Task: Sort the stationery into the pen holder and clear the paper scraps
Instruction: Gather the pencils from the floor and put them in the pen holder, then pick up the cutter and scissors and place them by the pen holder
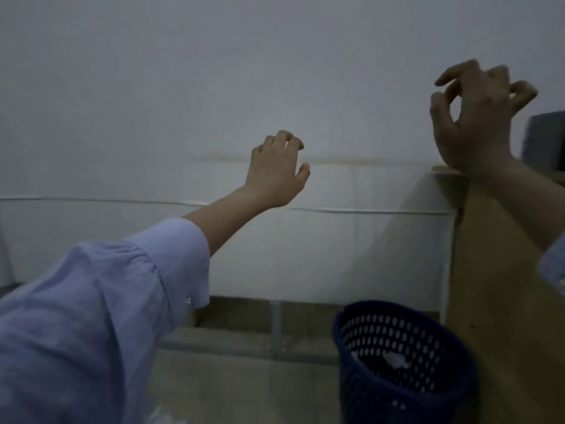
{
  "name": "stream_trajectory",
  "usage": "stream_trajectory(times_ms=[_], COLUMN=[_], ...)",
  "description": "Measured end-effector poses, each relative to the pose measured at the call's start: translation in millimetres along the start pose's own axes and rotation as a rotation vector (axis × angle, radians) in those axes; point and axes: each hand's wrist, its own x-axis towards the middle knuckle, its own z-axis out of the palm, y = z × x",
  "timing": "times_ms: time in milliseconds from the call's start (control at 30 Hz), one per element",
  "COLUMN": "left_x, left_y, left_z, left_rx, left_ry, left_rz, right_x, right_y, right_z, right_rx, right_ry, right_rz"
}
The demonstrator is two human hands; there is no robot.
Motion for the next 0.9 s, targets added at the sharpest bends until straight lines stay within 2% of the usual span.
stream_trajectory(times_ms=[267, 433, 600, 900], left_x=[-134, -245, -342, -529], left_y=[-120, -174, -203, -234], left_z=[-70, -107, -125, -96], left_rx=[0.110, 0.087, 0.038, -0.054], left_ry=[-0.128, -0.216, -0.261, -0.286], left_rz=[-0.160, -0.320, -0.473, -1.009], right_x=[-115, -197, -272, -420], right_y=[-152, -254, -325, -422], right_z=[73, 96, 102, 107], right_rx=[0.288, 0.462, 0.584, 0.794], right_ry=[-0.265, -0.413, -0.563, -1.007], right_rz=[-0.055, -0.103, -0.065, -0.047])
